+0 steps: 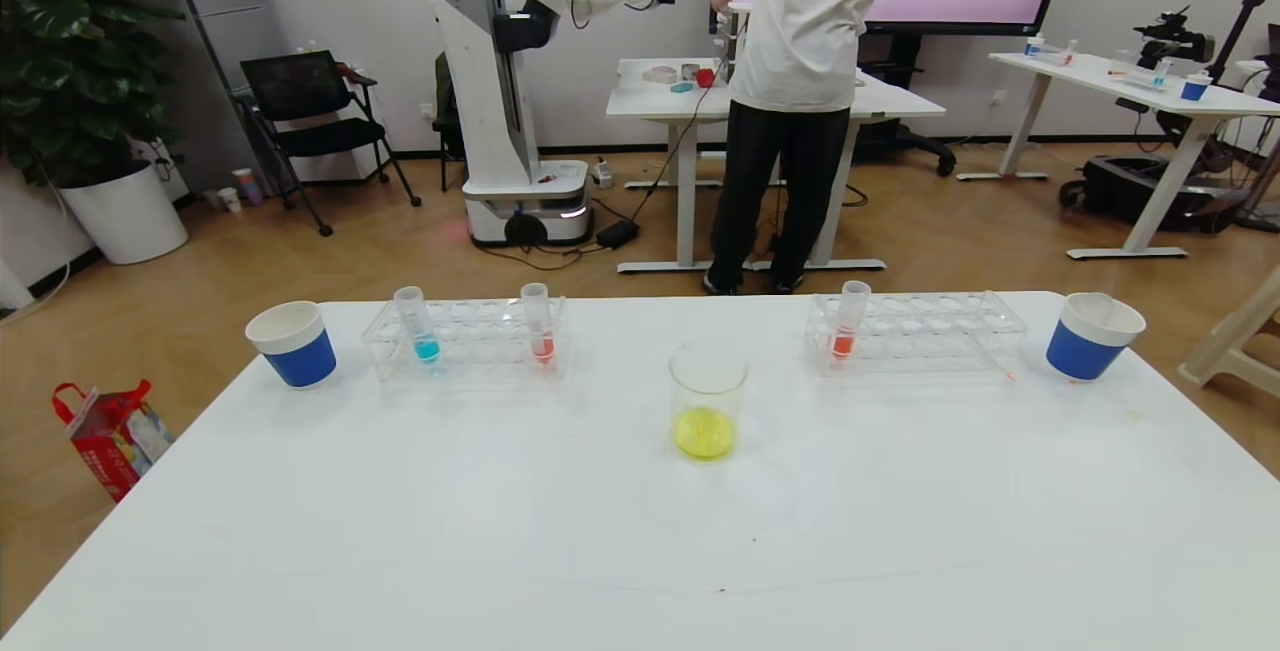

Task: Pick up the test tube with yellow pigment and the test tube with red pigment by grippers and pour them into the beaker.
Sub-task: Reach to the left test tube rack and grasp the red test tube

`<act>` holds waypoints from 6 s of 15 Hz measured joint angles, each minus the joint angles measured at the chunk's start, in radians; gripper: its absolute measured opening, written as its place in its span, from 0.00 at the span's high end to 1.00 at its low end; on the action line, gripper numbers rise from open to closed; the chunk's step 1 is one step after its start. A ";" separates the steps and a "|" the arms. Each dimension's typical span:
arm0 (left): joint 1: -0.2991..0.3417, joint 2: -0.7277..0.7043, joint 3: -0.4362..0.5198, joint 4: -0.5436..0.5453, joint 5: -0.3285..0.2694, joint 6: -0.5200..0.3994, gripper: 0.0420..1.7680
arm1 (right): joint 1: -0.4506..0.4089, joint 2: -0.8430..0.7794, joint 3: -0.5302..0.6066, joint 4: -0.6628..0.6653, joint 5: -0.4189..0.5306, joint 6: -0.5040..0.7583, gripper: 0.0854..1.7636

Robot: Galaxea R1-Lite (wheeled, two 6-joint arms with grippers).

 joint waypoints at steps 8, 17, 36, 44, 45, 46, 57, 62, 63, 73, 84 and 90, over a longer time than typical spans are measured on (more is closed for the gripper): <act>0.000 0.000 0.000 0.000 -0.001 0.000 0.01 | -0.086 -0.220 -0.014 0.257 0.058 -0.026 0.02; 0.000 0.000 0.000 0.000 0.000 0.000 0.01 | -0.087 -0.369 0.345 0.265 0.133 0.006 0.02; 0.000 0.000 0.000 0.000 -0.001 0.003 0.01 | -0.087 -0.370 0.413 0.389 0.159 0.112 0.02; 0.000 0.000 -0.012 -0.006 -0.003 -0.004 0.01 | -0.087 -0.370 0.413 0.389 0.159 0.115 0.02; 0.000 0.003 -0.028 -0.002 -0.006 -0.003 0.01 | -0.087 -0.370 0.413 0.389 0.159 0.115 0.02; 0.000 0.014 -0.050 0.003 -0.011 -0.001 0.01 | -0.087 -0.370 0.413 0.389 0.159 0.115 0.02; -0.015 0.606 -0.317 -0.338 -0.032 0.000 0.01 | -0.087 -0.370 0.413 0.389 0.159 0.115 0.02; -0.028 1.009 -0.352 -0.645 -0.008 -0.002 0.01 | -0.087 -0.370 0.413 0.389 0.159 0.115 0.02; -0.041 1.084 -0.364 -0.708 0.016 -0.006 0.01 | -0.087 -0.370 0.413 0.389 0.159 0.115 0.02; -0.373 1.747 -0.544 -1.211 0.337 -0.049 0.01 | -0.087 -0.370 0.413 0.389 0.159 0.115 0.02; -0.422 2.196 -0.789 -1.405 0.392 -0.051 0.01 | -0.087 -0.370 0.413 0.389 0.159 0.115 0.02; -0.399 2.316 -0.955 -1.399 0.388 -0.044 0.01 | -0.087 -0.370 0.413 0.389 0.159 0.115 0.02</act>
